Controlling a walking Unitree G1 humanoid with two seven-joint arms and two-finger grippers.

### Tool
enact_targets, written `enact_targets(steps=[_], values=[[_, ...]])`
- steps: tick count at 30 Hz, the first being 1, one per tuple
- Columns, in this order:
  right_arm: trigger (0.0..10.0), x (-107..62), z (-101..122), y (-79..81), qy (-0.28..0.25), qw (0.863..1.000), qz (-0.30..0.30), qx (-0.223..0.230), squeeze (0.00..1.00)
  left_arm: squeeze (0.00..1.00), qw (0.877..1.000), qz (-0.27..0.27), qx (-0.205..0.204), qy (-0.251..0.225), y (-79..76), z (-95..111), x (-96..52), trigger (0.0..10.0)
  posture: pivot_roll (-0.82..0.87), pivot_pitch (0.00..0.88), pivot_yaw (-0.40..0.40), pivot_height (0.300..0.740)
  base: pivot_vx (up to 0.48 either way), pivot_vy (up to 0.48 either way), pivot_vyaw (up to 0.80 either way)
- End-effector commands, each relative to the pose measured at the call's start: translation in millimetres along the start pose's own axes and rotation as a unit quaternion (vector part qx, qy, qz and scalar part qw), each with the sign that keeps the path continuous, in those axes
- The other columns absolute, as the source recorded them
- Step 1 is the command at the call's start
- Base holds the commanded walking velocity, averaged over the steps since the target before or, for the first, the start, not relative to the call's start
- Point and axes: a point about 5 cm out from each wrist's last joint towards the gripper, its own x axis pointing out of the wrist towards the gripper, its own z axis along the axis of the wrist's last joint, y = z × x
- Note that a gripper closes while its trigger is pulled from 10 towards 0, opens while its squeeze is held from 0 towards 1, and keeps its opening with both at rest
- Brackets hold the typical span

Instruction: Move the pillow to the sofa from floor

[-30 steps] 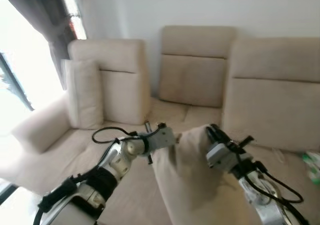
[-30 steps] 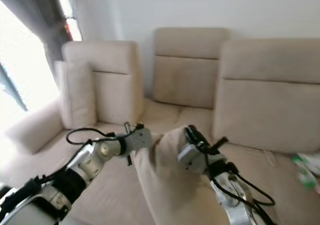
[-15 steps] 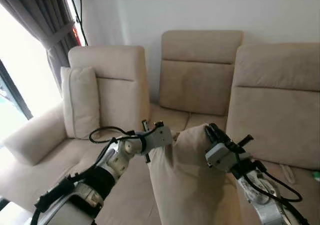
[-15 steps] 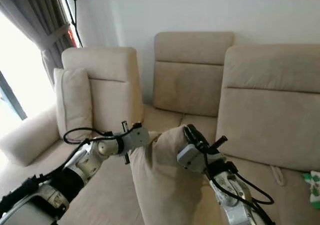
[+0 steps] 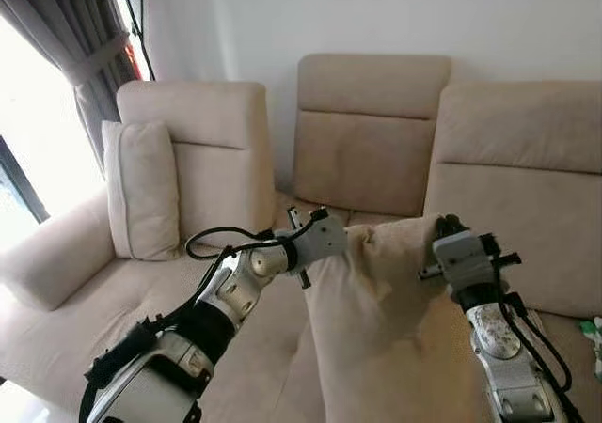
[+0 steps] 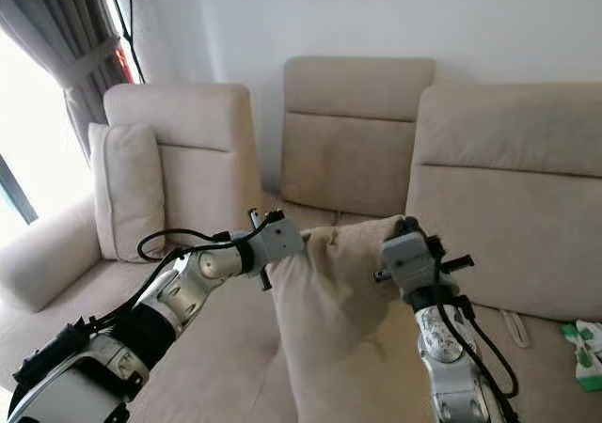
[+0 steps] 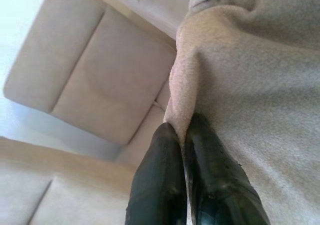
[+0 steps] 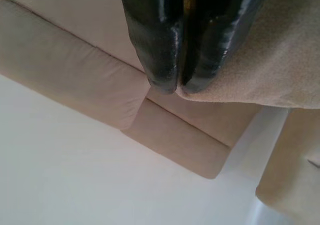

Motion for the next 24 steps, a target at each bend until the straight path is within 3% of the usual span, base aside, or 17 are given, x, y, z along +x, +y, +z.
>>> enact_targets(steps=[1, 11, 19, 20, 21, 22, 24], values=[[10.0, -1.0, 2.9, 5.5, 0.001, 1.0, 0.004, 0.026, 0.0, 0.0, 0.999, 0.004, 0.023, -0.042, 6.6, 18.8, 0.7, 10.0, -0.02, 0.0, 0.118, 0.74, 0.0, 0.0, 0.0], [10.0, -6.3, -1.0, 12.2, 0.025, 0.999, 0.006, 0.044, 0.0, 0.0, 0.998, -0.038, 0.035, -0.047, -9.9, 17.4, 3.4, 10.0, -0.03, 0.0, 0.128, 0.74, 0.0, 0.0, 0.0], [10.0, -5.4, -1.2, 12.5, 0.029, 0.999, 0.007, 0.045, 0.0, 0.0, 0.997, -0.039, 0.037, -0.059, -12.4, 22.3, 5.3, 10.0, -0.03, 0.0, 0.128, 0.74, 0.0, 0.0, 0.0], [10.0, -5.3, -1.0, 12.8, 0.029, 0.999, 0.008, 0.046, 0.0, 0.09, 0.997, -0.04, 0.033, -0.062, -12.7, 22.9, 5.2, 10.0, -0.03, 0.0, 0.128, 0.74, 0.0, 0.0, 0.0], [10.0, -5.3, -1.0, 12.8, 0.029, 0.999, 0.008, 0.046, 0.0, 0.09, 0.997, -0.04, 0.033, -0.062, -12.7, 22.9, 5.2, 10.0, -0.03, 0.0, 0.128, 0.74, 0.0, 0.0, 0.0], [10.0, -5.4, -0.6, 13.3, 0.028, 0.998, 0.009, 0.048, 1.0, 1.0, 0.997, -0.043, 0.026, -0.066, -12.8, 23.2, 4.7, 10.0, -0.03, 0.0, 0.128, 0.74, 0.0, 0.0, 0.0], [10.0, -5.8, 0.2, 14.3, 0.027, 0.998, 0.011, 0.05, 1.0, 1.0, 0.996, -0.038, 0.023, -0.076, -11.6, 24.4, 3.5, 10.0, -0.03, 0.0, 0.128, 0.74, 0.0, 0.0, 0.0]])
